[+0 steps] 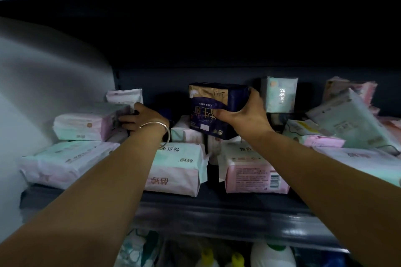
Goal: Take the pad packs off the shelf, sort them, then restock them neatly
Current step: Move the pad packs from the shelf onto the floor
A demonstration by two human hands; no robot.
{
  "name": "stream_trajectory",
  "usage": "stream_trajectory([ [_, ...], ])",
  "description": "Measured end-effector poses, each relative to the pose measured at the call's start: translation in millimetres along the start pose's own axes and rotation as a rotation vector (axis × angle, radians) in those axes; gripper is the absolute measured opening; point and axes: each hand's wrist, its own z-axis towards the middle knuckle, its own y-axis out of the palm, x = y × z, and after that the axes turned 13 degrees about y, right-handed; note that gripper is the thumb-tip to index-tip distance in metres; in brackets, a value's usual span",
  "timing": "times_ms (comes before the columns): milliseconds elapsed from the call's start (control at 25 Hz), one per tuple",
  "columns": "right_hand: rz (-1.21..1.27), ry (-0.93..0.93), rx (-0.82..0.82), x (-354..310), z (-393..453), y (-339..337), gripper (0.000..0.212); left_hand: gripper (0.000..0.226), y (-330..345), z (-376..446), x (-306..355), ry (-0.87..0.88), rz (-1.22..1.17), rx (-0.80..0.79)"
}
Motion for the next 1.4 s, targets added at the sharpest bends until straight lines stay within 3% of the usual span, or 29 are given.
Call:
stream_trajectory([
  [240,0.054,-0.018,-0.093,2,-1,-4,0.113,0.084,5,1,-3,0.006,-0.013,0.052],
  [440,0.026,-0.03,-0.061,-2,-4,-2,0.097,0.081,-2,-7,-3,0.074,0.032,0.021],
  [880,0.017,-0.126,0.062,-37,-49,-53,0.092,0.084,-55,-70,40,0.379,-0.055,0.321],
  [1080,-0.017,-0.125,0.13,-57,-103,-119,0.093,0.086,-86,-141,79,0.477,-0.061,0.279],
  [1400,-0.142,-0.019,0.369,-42,-212,-260,0.09,0.096,-94,-289,145,0.603,-0.177,-0.003],
])
